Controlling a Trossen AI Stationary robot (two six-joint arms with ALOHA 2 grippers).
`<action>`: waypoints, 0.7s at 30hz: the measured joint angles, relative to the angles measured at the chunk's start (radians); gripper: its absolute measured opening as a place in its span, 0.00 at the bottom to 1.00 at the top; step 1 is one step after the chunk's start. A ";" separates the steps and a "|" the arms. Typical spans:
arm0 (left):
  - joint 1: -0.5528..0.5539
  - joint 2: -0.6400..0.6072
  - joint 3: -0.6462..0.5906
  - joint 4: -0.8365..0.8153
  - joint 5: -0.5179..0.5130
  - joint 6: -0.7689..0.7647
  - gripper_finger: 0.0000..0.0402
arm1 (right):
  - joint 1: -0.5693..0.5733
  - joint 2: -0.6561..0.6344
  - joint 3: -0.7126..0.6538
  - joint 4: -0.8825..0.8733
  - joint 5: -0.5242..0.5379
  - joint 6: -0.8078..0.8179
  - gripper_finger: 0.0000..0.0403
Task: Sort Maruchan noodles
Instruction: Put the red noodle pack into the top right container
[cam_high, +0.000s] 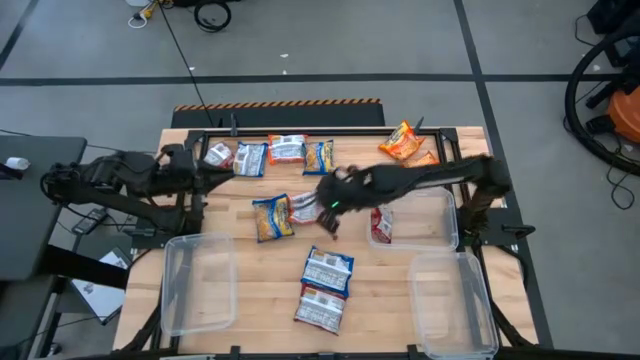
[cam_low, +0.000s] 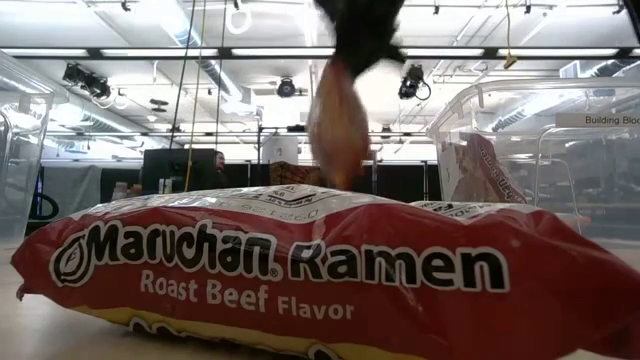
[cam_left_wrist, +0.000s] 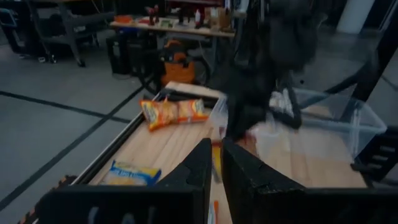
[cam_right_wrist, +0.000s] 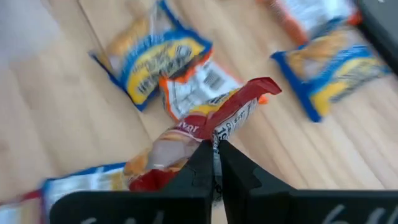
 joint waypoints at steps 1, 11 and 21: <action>0.000 0.000 0.000 0.010 0.000 0.000 0.10 | -0.005 -0.041 0.002 -0.031 -0.003 0.026 0.04; 0.000 0.016 0.000 0.047 0.000 0.004 0.10 | 0.050 -0.382 0.001 -0.438 0.112 0.270 0.04; 0.000 0.155 0.000 0.251 0.007 0.094 0.10 | 0.187 -0.498 -0.238 -0.482 0.167 0.488 0.05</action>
